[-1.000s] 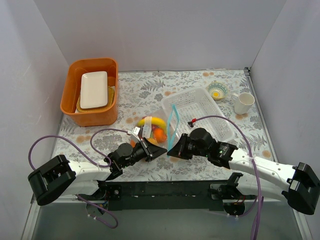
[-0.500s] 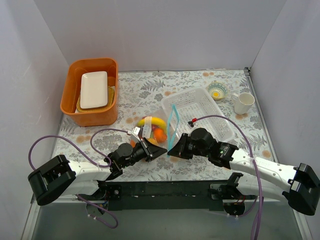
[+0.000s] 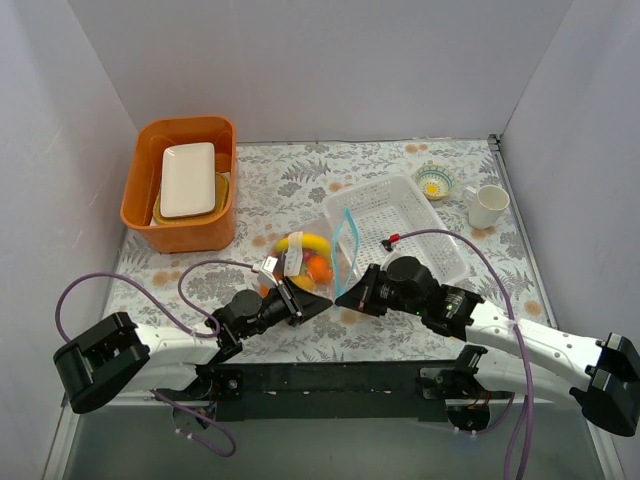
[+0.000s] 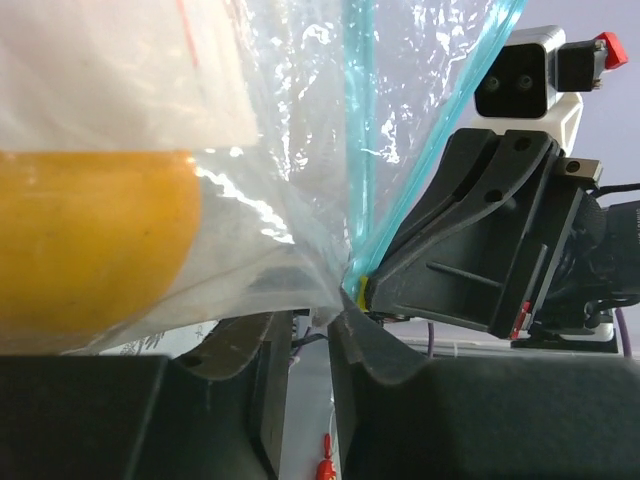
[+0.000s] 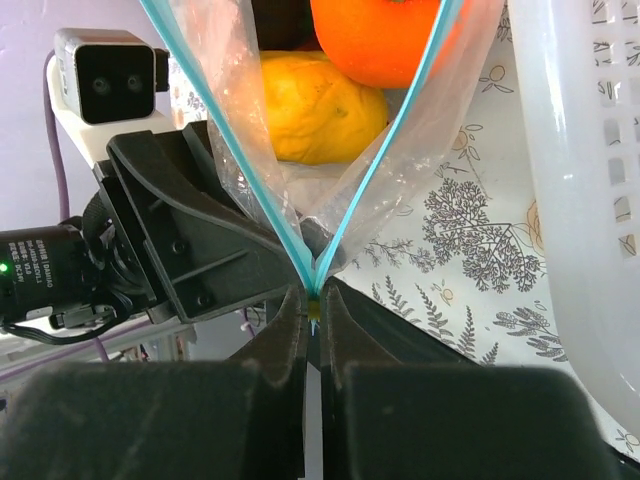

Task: Place the food in the zip-top bag and seal the zipper
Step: Zip the zipper food storage bag at the center of the board.

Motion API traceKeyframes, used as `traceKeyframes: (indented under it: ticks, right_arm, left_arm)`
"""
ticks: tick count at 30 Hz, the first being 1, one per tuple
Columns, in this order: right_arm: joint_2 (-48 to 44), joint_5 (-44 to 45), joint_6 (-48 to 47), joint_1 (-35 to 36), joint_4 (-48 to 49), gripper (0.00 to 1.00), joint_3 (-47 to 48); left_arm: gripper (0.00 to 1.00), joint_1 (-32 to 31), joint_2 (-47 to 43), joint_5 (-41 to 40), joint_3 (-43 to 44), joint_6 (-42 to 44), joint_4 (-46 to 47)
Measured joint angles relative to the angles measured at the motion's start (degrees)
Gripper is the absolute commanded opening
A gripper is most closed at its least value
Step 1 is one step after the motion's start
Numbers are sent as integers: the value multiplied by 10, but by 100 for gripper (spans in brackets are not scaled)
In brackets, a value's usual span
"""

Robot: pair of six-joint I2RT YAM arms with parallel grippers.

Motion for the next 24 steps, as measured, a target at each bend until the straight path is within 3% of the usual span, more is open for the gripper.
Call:
traceKeyframes:
  ticks: [3,7,10,17,20,21,22,24]
  right_arm:
    - [-5,4,6,0,4,1,0]
    - [-4,5,9,0,7,1,-1]
    - [-2,5,11,0,9,1,-1]
    - [-2,5,17,0,9,1,-1]
    - [0,3,19,0,9,1,-1]
    - [2,1,20,0,9,1,-1]
    - [3,1,20,0,8,1,-1]
    - [4,1,21,0,8,1,-1]
  left_arm:
    - [20,0,-6,0,0,1,3]
    - [38,0,-2,0,0,2,11]
    - [43,0,5,0,0,2,21]
    - [26,1,11,-1,-1,3,34]
    - [14,1,13,-1,-1,2,44]
    - [4,1,15,-1,-1,2,49]
    - [0,1,16,-1,-1,1,52]
    - [0,1,21,0,-1,2,59]
